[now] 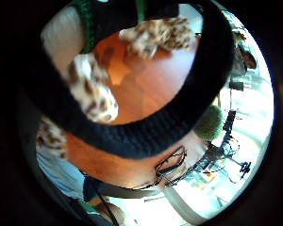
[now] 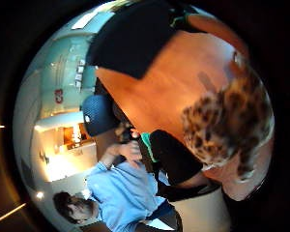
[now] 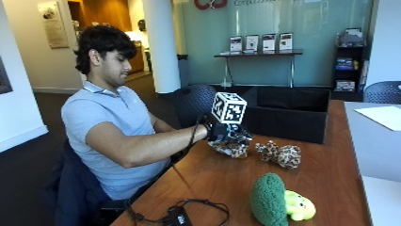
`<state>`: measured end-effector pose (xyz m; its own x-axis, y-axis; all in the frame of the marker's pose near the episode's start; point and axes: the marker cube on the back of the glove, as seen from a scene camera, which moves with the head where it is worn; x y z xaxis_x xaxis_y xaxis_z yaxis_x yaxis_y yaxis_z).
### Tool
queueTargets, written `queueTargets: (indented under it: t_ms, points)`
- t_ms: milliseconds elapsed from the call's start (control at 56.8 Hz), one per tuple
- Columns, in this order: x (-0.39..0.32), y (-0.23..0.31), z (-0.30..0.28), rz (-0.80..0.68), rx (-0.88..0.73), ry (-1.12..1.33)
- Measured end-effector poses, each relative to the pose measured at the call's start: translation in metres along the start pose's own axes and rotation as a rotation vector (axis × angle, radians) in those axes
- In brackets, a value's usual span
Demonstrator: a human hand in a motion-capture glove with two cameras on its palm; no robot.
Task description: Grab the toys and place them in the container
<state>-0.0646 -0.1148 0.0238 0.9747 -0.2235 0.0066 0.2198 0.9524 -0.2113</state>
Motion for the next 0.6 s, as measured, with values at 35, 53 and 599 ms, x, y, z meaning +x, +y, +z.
queueTargets:
  t_ms: [35,53,599]
  points:
    - [0.002,0.002,0.014,0.005,-0.023,0.055]
    - [0.002,0.002,0.02,0.006,-0.031,0.084]
    - [-0.003,-0.014,0.031,-0.013,0.354,-0.058]
